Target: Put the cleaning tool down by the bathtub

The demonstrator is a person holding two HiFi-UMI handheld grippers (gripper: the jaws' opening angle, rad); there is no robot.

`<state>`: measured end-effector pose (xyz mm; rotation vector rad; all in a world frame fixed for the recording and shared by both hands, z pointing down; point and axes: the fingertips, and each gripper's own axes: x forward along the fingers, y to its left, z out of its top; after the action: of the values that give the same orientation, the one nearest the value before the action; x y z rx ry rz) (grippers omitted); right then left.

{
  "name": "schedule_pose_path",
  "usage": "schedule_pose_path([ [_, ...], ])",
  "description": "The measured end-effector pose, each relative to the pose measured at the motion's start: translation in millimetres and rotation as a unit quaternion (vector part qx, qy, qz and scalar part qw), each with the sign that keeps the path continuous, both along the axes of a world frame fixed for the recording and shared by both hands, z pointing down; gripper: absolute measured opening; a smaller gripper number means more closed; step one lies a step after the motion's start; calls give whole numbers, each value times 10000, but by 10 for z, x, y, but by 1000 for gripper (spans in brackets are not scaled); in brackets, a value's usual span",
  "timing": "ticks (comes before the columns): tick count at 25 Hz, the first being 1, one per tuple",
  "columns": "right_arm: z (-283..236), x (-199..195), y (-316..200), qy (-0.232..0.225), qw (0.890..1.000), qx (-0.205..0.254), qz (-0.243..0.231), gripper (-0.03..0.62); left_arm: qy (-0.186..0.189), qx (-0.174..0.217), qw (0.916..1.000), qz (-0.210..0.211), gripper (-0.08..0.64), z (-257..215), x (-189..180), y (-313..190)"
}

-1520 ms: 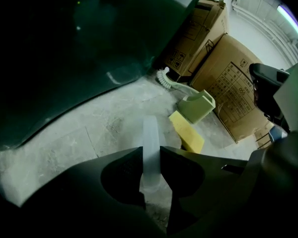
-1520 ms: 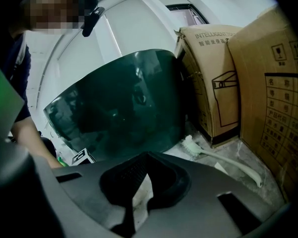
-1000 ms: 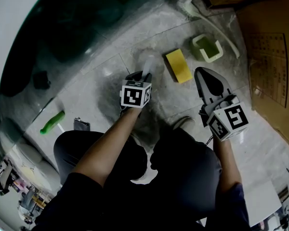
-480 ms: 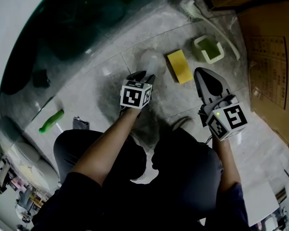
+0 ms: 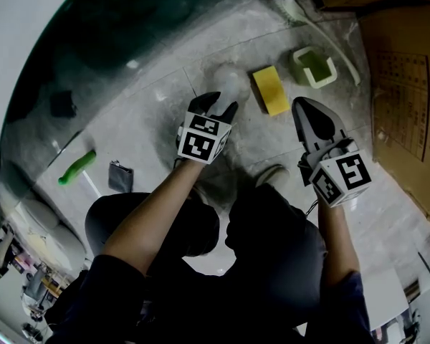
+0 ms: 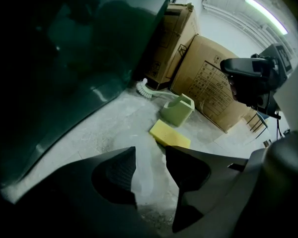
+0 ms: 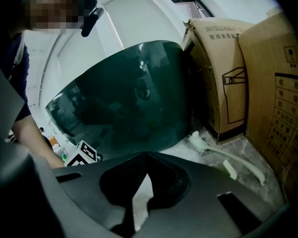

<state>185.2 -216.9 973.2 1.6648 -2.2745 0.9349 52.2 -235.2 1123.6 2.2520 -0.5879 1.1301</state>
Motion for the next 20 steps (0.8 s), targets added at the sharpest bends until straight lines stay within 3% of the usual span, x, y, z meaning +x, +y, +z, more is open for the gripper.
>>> schedule_pose_path([
  [11, -993, -212, 292, -114, 9994, -326, -46, 2, -20, 562, 9963, 651, 206, -1280, -104, 21],
  [20, -2255, -401, 387, -156, 9992, -335, -164, 2, 201, 712, 9961, 481, 206, -2696, -193, 52],
])
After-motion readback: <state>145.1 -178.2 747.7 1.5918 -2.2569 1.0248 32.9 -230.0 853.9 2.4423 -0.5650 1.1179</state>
